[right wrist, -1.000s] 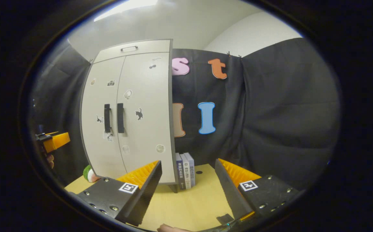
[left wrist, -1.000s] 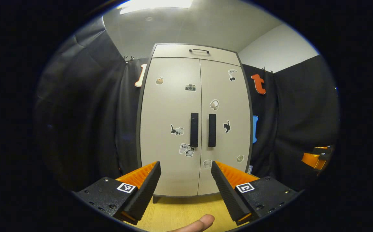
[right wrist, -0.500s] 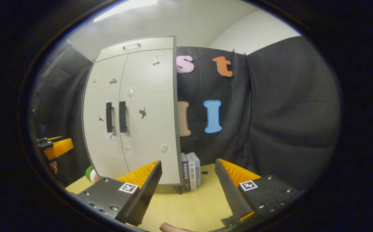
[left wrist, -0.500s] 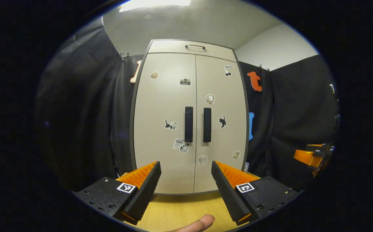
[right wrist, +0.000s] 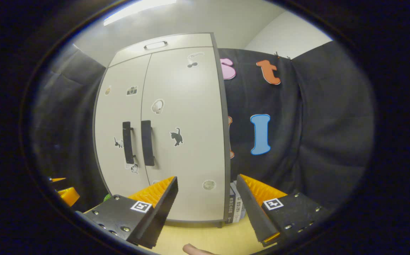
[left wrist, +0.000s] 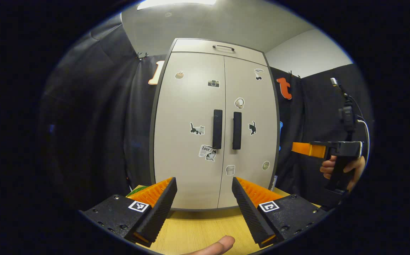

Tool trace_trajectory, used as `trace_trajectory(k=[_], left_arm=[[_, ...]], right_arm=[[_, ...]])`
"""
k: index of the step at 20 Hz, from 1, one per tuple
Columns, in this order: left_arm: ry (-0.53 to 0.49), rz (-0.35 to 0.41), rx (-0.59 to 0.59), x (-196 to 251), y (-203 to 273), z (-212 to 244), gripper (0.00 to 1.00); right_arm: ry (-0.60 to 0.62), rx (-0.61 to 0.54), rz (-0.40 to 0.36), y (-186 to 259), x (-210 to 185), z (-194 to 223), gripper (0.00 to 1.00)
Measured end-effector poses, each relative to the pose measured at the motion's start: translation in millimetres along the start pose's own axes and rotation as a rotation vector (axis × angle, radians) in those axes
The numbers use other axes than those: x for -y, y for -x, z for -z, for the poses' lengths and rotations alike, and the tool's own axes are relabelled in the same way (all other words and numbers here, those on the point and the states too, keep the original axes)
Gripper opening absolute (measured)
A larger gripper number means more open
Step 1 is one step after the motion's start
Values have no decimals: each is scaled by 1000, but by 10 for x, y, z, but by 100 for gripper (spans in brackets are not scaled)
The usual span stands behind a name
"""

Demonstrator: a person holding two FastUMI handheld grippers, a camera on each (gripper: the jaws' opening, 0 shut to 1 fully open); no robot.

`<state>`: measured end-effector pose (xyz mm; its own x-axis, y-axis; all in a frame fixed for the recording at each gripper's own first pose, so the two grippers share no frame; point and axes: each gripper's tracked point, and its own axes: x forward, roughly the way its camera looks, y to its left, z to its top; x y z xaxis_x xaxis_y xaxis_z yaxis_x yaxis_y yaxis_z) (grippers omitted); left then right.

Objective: Open the right door of the double-door shoe cabinet with the right hand, and open the left door with the left hand.

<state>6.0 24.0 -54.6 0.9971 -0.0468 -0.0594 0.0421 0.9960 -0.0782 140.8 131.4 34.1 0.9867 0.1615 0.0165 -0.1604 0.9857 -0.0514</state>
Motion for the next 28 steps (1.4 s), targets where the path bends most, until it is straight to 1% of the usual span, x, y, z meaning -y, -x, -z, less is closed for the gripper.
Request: trace_trajectory(k=[1,2,3,4,5,6,7,8,9,10,12,13,14,15,17,18,19,21,22,23,26,27,28], left_arm=[[-2,-6,-8,-66,10,32,97],[-2,-16,-13,-129,28,63,97],[-1,-26,-16,-198,48,87,97],[-1,-35,-18,-267,61,116,97],[-1,-45,-21,-337,76,151,97],[-4,-54,-26,-401,94,179,97],[-7,-62,-32,-466,107,219,97],[-14,-69,-36,-534,125,243,97],[-19,-77,-43,-597,135,275,97],[-19,-87,-46,-666,146,292,97],[-23,-95,-51,-767,166,323,97],[-24,-102,-53,-824,177,340,97],[-27,-106,-56,-869,190,350,97],[-29,-110,-58,-914,196,369,97],[-36,-119,-58,-1004,210,376,97],[-40,-122,-56,-1036,215,372,97],[-43,-124,-55,-1062,220,377,97],[-46,-127,-52,-1102,222,380,97],[-46,-129,-53,-1119,218,382,97],[-45,-132,-55,-1130,216,393,97],[-42,-139,-66,-1142,205,409,97],[-41,-142,-67,-1144,206,406,97],[-38,-146,-69,-1140,210,394,97]], right_arm=[[16,7,-8,-129,-110,-52,94],[33,14,-26,-263,-239,-112,99],[39,23,-57,-408,-408,-184,94],[44,28,-84,-505,-576,-241,98],[47,38,-109,-577,-738,-305,94],[54,46,-134,-645,-902,-360,98],[61,52,-154,-712,-1068,-404,94],[59,51,-165,-784,-1187,-413,98],[55,45,-167,-850,-1295,-422,94],[56,46,-166,-920,-1380,-444,99],[81,53,-161,-1049,-1527,-467,99],[89,52,-159,-1103,-1599,-466,94],[95,47,-144,-1162,-1624,-453,94],[92,32,-119,-1220,-1621,-425,98],[68,-7,-101,-1338,-1656,-336,89],[54,-14,-94,-1383,-1650,-317,90],[39,-20,-72,-1417,-1606,-292,82],[4,-13,-42,-1392,-1569,-344,78],[0,-15,-38,-1417,-1573,-324,70],[1,-12,-31,-1446,-1556,-326,65],[-4,-14,-55,-1414,-1570,-331,61],[13,-14,-62,-1416,-1583,-326,55],[9,-34,-73,-1436,-1682,-268,55]])
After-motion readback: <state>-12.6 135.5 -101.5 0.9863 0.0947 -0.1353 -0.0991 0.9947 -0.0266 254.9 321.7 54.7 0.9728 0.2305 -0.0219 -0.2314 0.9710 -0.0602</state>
